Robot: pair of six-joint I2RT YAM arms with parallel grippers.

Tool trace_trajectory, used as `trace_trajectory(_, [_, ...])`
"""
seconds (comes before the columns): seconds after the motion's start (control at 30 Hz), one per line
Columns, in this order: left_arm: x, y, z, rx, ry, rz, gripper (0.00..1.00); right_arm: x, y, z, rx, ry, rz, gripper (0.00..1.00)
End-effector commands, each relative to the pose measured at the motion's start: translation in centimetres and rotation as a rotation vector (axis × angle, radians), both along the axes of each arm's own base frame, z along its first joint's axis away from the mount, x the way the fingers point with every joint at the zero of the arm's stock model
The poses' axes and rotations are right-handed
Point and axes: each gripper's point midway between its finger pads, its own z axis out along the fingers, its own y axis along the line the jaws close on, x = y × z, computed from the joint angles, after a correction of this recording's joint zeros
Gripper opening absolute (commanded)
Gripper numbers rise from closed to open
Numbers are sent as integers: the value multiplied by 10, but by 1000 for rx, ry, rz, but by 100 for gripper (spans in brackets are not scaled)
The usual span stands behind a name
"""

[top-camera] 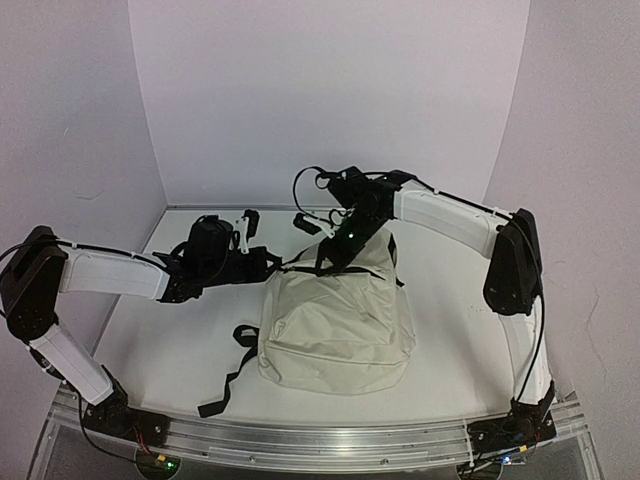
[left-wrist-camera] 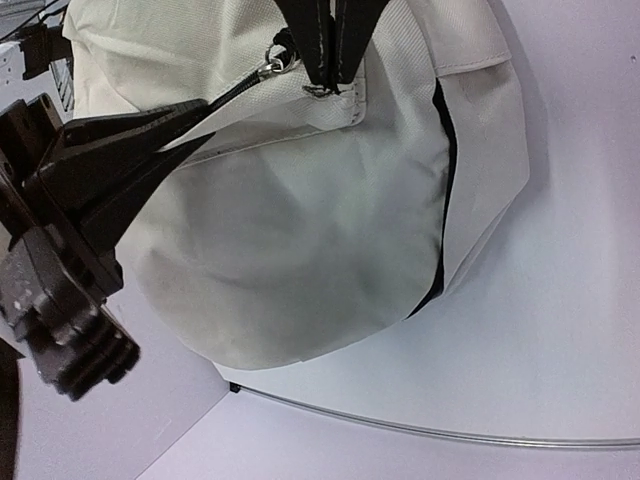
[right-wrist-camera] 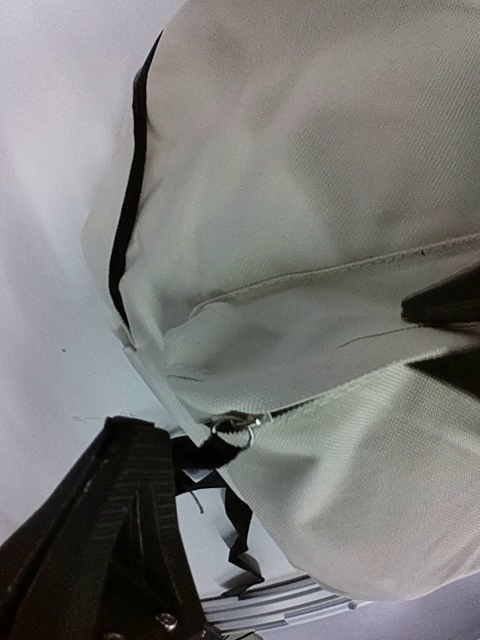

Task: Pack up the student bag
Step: Zip the student bag at the center of the board.

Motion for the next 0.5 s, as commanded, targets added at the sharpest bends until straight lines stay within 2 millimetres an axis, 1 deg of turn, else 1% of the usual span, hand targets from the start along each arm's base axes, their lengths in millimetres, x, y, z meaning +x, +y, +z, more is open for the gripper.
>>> trace_trajectory(0.0, [15,9,2,15,2,99,0,0,-16,38,0,-95,2,0])
trace_trajectory(0.07, [21,19,-9,41,30,163,0,-4,-22,44,-8,-112,6,0])
trace_trajectory(0.17, [28,31,-26,63,81,228,0,-8,-31,46,-31,-135,16,0])
trace_trajectory(0.3, [33,39,-48,69,140,264,0,-10,-44,48,-49,-145,12,0])
trace_trajectory(0.37, [36,40,-52,62,156,266,0,-11,-48,46,-58,-141,5,0])
trace_trajectory(0.47, [42,30,-45,44,141,224,1,-12,-52,41,-66,-124,-5,0])
